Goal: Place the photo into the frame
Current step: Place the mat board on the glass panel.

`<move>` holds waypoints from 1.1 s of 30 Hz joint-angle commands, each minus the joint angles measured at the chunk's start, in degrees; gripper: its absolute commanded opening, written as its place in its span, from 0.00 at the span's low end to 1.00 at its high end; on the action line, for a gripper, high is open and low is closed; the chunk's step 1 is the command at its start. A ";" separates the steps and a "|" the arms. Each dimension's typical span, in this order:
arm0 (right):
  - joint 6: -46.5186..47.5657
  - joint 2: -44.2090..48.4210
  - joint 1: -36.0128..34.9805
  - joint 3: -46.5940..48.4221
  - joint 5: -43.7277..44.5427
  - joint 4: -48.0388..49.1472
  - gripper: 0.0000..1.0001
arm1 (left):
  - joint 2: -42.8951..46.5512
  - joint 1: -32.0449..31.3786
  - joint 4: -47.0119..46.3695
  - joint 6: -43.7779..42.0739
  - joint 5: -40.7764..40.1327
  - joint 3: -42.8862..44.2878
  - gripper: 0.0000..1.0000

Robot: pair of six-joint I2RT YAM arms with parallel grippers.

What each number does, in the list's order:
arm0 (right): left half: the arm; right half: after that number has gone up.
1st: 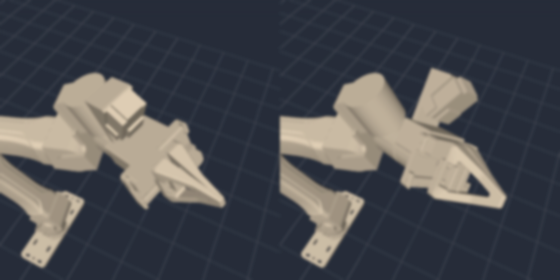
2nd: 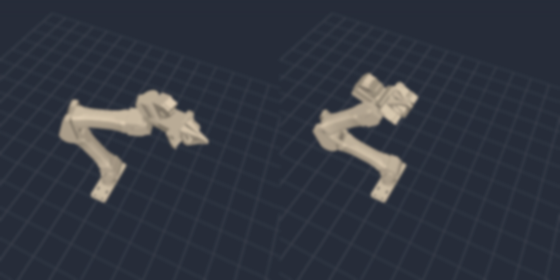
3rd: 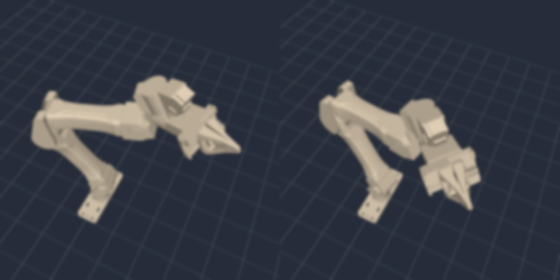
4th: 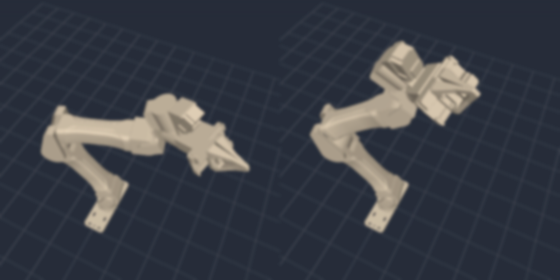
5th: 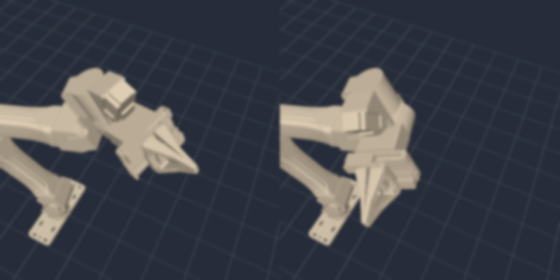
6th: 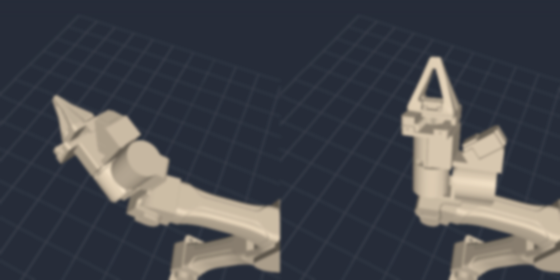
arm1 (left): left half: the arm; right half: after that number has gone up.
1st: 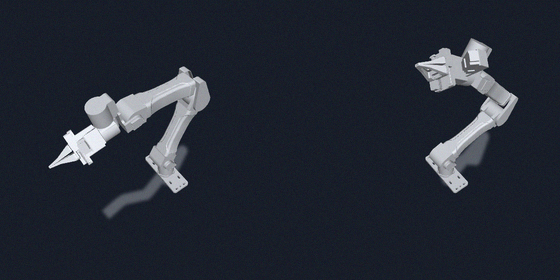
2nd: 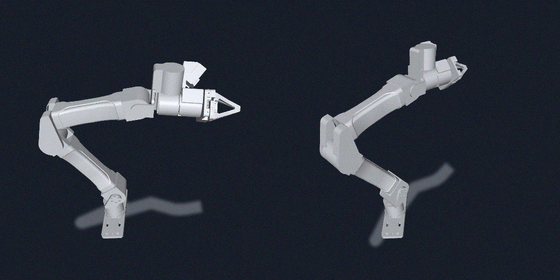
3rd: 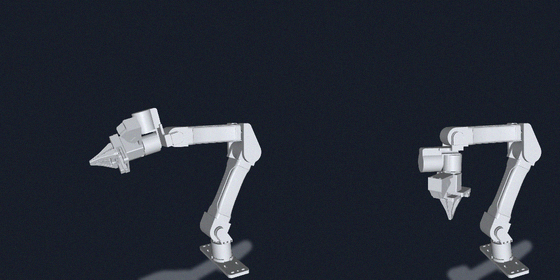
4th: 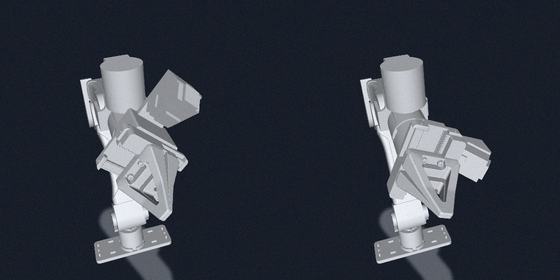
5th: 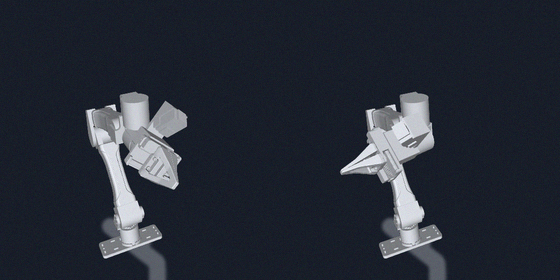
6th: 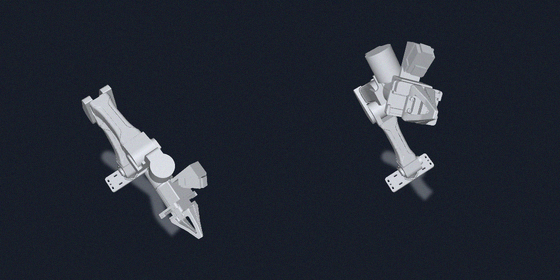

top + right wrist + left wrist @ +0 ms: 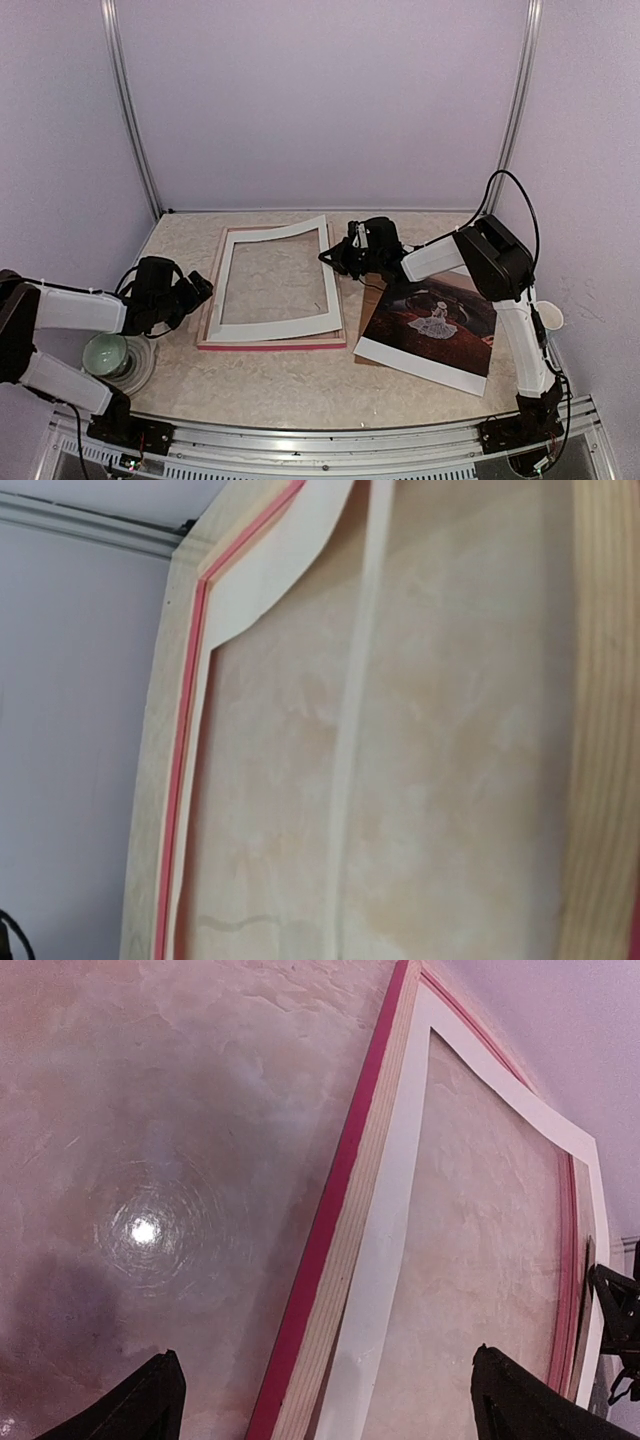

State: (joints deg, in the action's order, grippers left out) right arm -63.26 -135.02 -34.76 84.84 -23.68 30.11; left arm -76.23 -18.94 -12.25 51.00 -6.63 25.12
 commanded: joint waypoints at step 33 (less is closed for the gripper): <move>3.12 -1.55 -3.02 2.95 5.49 -3.16 0.35 | -2.42 0.40 -3.99 1.08 2.32 -2.34 0.99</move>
State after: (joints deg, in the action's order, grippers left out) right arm -61.67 -135.70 -37.01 87.48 -17.96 29.47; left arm -78.00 -18.94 -14.66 51.77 -4.82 23.38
